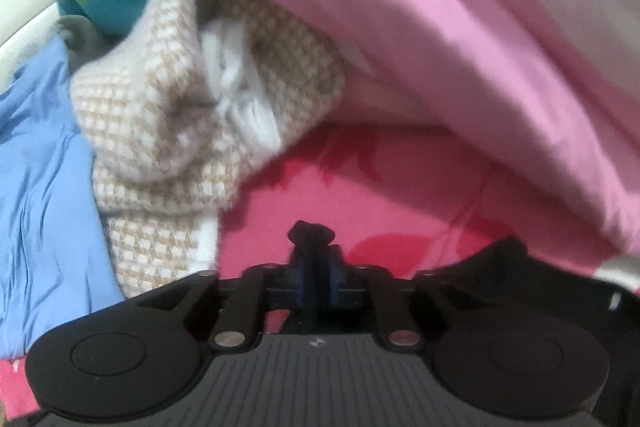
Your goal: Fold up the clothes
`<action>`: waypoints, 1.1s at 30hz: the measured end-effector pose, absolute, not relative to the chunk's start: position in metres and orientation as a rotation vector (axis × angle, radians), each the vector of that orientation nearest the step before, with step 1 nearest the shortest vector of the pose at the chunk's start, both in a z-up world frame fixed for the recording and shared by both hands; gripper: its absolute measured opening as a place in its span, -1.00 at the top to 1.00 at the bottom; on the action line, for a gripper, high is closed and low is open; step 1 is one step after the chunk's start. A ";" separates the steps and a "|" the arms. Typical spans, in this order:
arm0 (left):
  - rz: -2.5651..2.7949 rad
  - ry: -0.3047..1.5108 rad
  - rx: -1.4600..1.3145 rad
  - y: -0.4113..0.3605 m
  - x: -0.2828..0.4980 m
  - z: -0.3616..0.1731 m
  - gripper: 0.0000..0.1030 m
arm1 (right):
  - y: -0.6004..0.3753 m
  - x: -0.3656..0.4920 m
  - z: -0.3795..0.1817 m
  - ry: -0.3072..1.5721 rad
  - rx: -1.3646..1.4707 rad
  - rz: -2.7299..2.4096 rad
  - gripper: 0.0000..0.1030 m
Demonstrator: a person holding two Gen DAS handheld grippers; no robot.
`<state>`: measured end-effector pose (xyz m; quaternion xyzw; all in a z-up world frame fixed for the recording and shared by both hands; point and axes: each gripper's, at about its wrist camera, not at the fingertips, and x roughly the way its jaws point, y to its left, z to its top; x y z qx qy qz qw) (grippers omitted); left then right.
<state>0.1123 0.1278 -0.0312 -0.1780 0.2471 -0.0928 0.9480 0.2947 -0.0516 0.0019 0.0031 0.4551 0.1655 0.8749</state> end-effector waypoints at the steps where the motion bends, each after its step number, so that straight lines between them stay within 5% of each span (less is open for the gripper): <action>1: -0.192 0.511 -0.368 0.133 0.108 -0.030 1.00 | -0.052 0.293 0.003 0.939 0.036 0.352 0.31; 3: -0.200 0.525 -0.379 0.144 0.100 -0.026 0.99 | -0.059 0.283 0.010 0.905 0.099 0.375 0.20; 7: -0.259 0.563 -0.387 0.163 0.078 -0.015 0.55 | -0.120 0.233 0.046 0.845 0.251 0.448 0.17; 11: -0.346 0.606 -0.374 0.162 0.060 -0.010 0.36 | -0.217 0.156 0.087 0.738 0.325 0.387 0.07; 16: -0.420 0.672 -0.322 0.130 0.063 -0.013 0.31 | -0.322 0.086 0.097 0.712 0.372 0.165 -0.48; 19: -0.428 0.713 -0.312 0.110 0.076 -0.016 0.32 | -0.380 0.050 0.097 0.713 0.396 0.028 -0.52; 33: -0.350 0.616 -0.181 0.074 0.092 -0.040 0.29 | -0.387 0.190 -0.013 0.835 0.225 0.034 -0.51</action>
